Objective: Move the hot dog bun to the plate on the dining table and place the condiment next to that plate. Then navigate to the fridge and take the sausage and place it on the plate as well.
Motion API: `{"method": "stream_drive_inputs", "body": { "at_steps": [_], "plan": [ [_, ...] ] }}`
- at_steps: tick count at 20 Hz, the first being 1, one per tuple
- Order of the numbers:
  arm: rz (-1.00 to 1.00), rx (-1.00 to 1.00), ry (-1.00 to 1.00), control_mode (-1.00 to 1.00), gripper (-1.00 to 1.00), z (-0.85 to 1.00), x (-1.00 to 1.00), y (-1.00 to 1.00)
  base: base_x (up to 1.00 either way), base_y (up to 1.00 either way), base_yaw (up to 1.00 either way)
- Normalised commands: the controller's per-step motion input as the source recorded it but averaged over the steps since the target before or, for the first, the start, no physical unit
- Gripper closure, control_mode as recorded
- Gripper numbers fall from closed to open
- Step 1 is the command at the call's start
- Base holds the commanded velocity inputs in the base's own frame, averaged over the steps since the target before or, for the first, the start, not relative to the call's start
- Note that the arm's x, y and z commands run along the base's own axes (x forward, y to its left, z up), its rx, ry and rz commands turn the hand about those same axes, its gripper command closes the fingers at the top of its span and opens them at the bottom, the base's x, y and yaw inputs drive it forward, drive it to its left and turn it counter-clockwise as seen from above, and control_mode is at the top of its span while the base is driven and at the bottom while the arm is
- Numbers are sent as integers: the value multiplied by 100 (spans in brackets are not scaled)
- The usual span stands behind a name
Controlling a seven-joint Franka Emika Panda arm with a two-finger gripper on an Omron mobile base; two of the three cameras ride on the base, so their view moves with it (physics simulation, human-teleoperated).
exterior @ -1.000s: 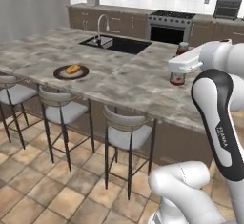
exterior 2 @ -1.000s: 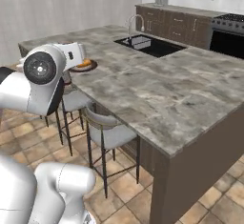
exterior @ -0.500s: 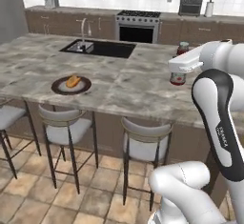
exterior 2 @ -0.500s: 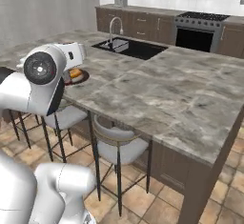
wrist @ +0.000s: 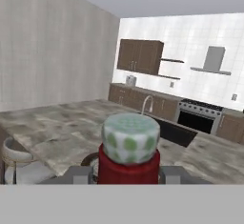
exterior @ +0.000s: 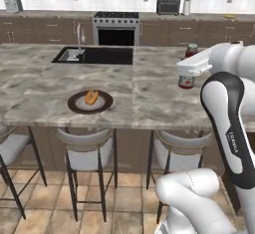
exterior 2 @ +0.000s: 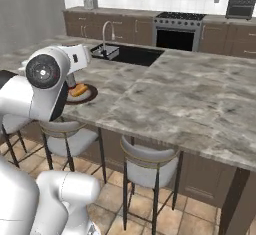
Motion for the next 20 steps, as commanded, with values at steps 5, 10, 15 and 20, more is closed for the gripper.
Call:
{"method": "stream_drive_inputs", "body": {
  "at_steps": [5,10,15,20],
  "plan": [
    [0,0,0,100,100,0,0,0,64,81,-33],
    [0,0,0,100,100,0,0,0,70,52,-27],
    [0,0,0,100,100,0,0,0,69,24,-20],
    [0,0,0,100,100,0,0,0,74,13,-11]
  ]
}}
